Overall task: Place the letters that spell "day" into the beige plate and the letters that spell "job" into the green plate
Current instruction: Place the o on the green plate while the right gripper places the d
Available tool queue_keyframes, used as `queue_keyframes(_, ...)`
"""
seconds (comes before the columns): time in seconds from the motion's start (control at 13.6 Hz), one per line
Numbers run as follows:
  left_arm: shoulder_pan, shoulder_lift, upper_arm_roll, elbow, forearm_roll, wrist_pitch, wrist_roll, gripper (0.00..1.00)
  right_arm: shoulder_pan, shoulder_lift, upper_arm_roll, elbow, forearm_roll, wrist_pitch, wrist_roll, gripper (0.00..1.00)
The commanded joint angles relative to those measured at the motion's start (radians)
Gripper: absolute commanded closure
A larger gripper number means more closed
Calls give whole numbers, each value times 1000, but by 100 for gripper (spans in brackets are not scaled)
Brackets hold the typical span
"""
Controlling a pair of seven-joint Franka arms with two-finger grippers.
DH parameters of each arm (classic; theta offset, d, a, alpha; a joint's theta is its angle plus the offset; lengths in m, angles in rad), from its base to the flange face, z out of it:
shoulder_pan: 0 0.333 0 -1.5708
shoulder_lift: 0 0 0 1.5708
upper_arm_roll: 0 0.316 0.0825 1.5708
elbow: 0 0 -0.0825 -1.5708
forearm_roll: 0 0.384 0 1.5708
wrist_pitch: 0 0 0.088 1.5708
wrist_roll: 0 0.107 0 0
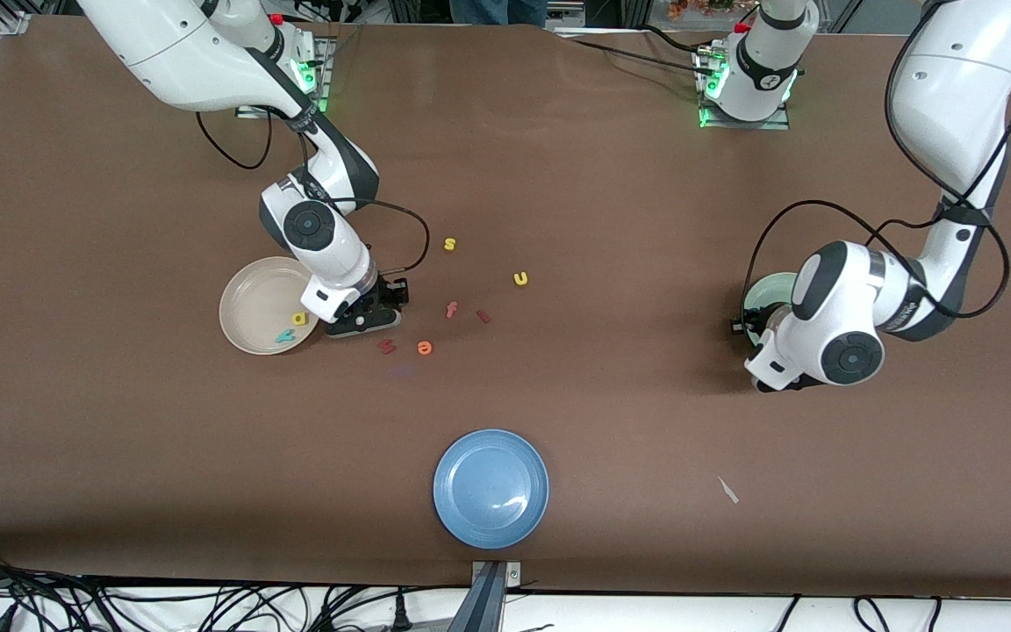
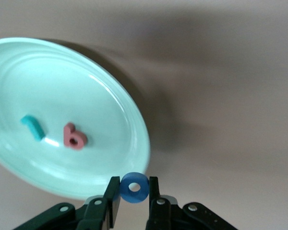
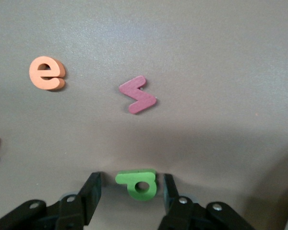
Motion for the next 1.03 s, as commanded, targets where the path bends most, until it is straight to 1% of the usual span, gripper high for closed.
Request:
queue_keyframes(0.0,57,-27,-16,-85,54,73,72,100,-5,14,-1,-1,-24,34,3,39)
queue_keyframes(0.22,96,-21,-16,-95,67,76,132,99,-5,14,-6,-1,-24,34,3,40)
queue_keyframes(0.29,100,-19,-16,-95,67,76,138,94,-5,14,-6,-1,-25,34,3,44)
queue_keyframes(0.37,100,-16,-18,-96,65,76,137,71,-5,14,-6,-1,-25,34,2,47)
queue_keyframes(0.44,101,-16,-18,-95,53,76,135,27,-5,14,-6,-1,-25,36,2,51)
queue_keyframes(0.52,101,-19,-18,-93,48,72,134,0,-5,16,-6,-1,-25,36,2,55)
queue_keyframes(0.66,99,-36,-19,-76,47,58,126,0,-5,17,-7,-1,-30,36,2,62)
queue_keyframes(0.74,99,-65,-21,-73,45,47,126,0,-5,17,-9,-1,-33,36,2,62)
queue_keyframes(0.81,97,-109,-26,-63,28,40,134,0,-5,17,-12,-1,-33,34,-4,66)
queue_keyframes(0.88,100,-146,-35,-29,-17,17,135,0,-5,11,-21,-1,-33,28,-23,66)
queue_keyframes(0.96,99,-172,-35,32,-69,-34,135,0,-6,-10,-24,-2,-33,22,-47,66)
